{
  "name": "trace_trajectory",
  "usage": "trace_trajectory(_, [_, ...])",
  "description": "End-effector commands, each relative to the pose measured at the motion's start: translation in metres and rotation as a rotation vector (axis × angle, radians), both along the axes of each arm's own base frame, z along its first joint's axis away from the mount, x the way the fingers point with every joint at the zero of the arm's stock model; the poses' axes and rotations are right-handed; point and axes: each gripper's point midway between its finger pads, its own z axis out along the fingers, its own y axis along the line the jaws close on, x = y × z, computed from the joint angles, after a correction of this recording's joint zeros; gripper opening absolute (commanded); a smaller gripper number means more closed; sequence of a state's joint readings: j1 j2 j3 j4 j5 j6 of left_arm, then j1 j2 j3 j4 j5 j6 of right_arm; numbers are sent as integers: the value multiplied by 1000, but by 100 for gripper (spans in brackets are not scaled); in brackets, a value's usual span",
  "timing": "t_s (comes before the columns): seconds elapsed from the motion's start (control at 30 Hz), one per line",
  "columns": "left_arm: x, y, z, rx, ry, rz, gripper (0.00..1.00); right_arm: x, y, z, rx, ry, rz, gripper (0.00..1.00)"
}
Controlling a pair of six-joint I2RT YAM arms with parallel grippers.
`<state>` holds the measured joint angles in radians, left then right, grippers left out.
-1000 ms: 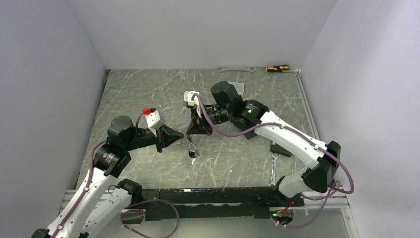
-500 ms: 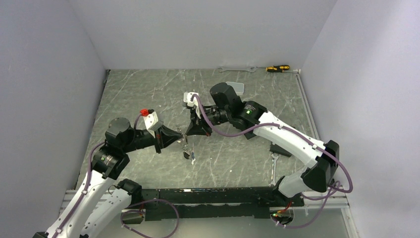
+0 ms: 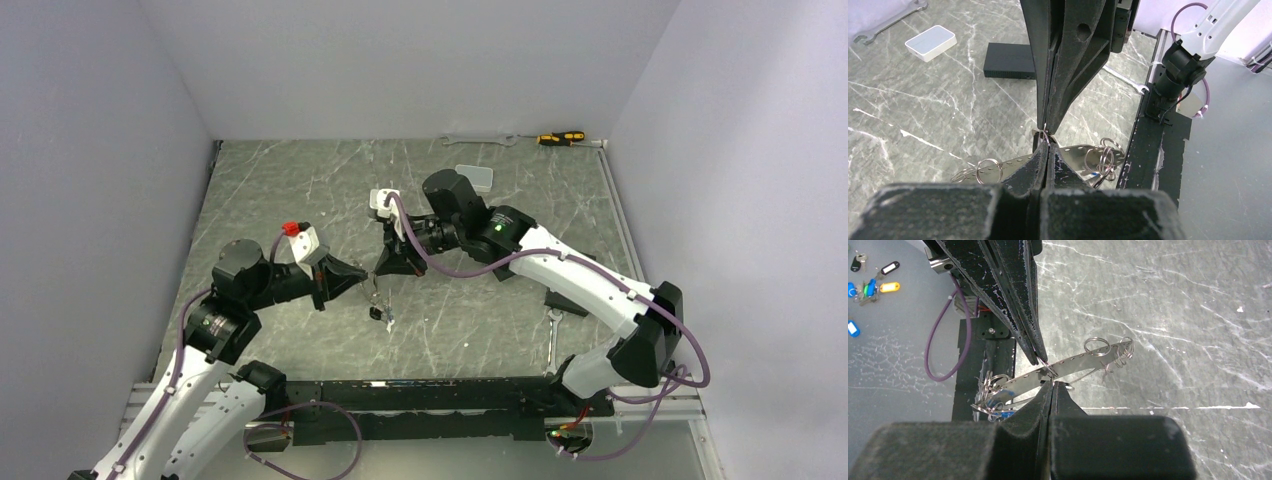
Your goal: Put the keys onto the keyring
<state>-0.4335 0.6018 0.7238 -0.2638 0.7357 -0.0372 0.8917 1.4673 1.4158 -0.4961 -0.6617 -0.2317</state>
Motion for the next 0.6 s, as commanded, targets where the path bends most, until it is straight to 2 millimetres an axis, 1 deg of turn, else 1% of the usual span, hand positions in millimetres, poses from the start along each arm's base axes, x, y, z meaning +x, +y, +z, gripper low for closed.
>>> trace_trajectory(0.0, [-6, -1, 20, -35, -86, -26, 0, 7, 0, 5, 22, -49, -11, 6])
trace_trajectory(0.1, [-7, -1, 21, -37, -88, -30, 0, 7, 0, 4, 26, -56, -10, 19])
trace_trajectory(0.23, [-7, -2, 20, -37, -86, -36, 0, 8, -1, 6, 35, -68, -17, 31])
trace_trajectory(0.33, [-8, -2, 21, -38, -86, -39, 0, 8, -2, 8, 47, -81, -27, 35])
trace_trajectory(0.57, [-9, -3, 20, -39, -85, -47, 0, 8, -7, 23, 108, -133, -51, 38])
